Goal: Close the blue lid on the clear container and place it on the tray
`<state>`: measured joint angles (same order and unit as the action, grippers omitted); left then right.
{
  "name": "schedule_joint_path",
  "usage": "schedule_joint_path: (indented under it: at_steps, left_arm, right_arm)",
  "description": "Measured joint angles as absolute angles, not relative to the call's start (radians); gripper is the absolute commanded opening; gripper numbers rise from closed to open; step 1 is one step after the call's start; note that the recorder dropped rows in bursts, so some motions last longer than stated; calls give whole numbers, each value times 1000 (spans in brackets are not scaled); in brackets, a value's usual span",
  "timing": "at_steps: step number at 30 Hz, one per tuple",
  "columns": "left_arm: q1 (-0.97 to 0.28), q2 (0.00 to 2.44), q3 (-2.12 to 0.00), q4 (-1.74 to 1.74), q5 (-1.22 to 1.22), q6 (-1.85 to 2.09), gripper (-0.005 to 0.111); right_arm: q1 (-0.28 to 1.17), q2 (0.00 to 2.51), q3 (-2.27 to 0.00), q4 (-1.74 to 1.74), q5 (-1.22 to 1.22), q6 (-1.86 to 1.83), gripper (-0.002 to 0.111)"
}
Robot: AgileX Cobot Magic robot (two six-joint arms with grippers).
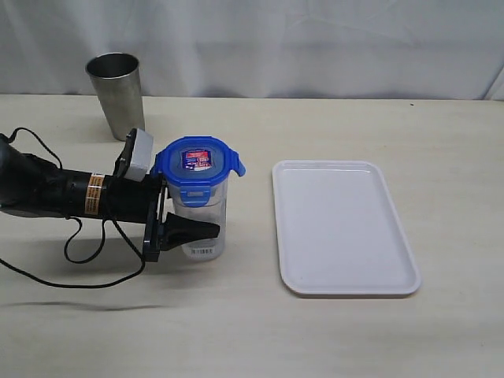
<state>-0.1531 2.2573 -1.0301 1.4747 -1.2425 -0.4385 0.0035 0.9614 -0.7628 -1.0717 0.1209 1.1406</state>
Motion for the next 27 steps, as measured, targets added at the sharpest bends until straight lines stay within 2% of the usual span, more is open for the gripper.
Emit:
schedule_joint_path:
  at_steps: [3, 5, 11, 16, 19, 27]
  left_arm:
    - [-153, 2257, -1030, 1475, -1242, -436, 0]
    - [-153, 2257, -1030, 1472, -1242, -432, 0]
    - [-153, 2257, -1030, 1459, -1240, -424, 0]
    - [-153, 2257, -1029, 1459, -1240, -422, 0]
    - [-153, 2257, -1029, 1457, -1239, -422, 0]
    - [-153, 2257, -1029, 1455, -1239, -422, 0]
  right_arm:
    - [4, 1101, -874, -1058, 377, 1098, 34]
    - [4, 1189, -972, -891, 535, 948, 34]
    - [1, 1403, -1237, 25, 767, 156, 38]
    - [40, 1500, -1291, 750, 936, -382, 44]
    - [121, 1541, -1291, 844, 969, -442, 44]
    - [365, 1666, -1317, 638, 865, -252, 44]
